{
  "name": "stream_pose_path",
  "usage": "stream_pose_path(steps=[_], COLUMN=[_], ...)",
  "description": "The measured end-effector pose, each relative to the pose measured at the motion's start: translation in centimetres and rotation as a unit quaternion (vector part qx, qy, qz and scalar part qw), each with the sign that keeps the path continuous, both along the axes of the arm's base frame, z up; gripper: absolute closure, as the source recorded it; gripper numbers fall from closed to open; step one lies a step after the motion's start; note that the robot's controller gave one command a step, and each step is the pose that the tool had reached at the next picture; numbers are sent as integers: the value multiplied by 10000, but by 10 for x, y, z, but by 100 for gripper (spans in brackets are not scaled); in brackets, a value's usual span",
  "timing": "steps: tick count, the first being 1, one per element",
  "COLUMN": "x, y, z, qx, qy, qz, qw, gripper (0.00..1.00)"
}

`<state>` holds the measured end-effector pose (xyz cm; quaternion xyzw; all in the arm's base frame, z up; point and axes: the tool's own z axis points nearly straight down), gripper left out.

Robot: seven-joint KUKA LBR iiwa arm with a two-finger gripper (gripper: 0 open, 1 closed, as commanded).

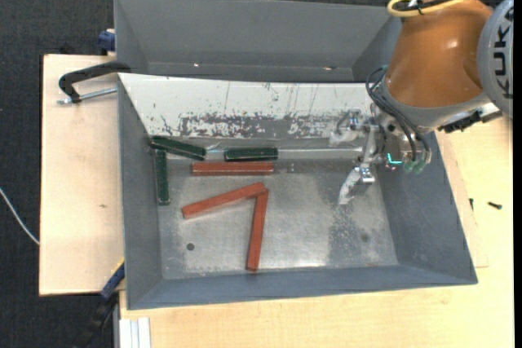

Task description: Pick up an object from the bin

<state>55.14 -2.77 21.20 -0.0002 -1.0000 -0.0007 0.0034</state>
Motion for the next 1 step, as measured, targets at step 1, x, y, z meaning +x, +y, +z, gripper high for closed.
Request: stream_pose_path(steps=[1], x=[2], y=[0], z=[5], qx=[-3], qy=[-45], qz=[4], qw=[10000], gripper=[0])
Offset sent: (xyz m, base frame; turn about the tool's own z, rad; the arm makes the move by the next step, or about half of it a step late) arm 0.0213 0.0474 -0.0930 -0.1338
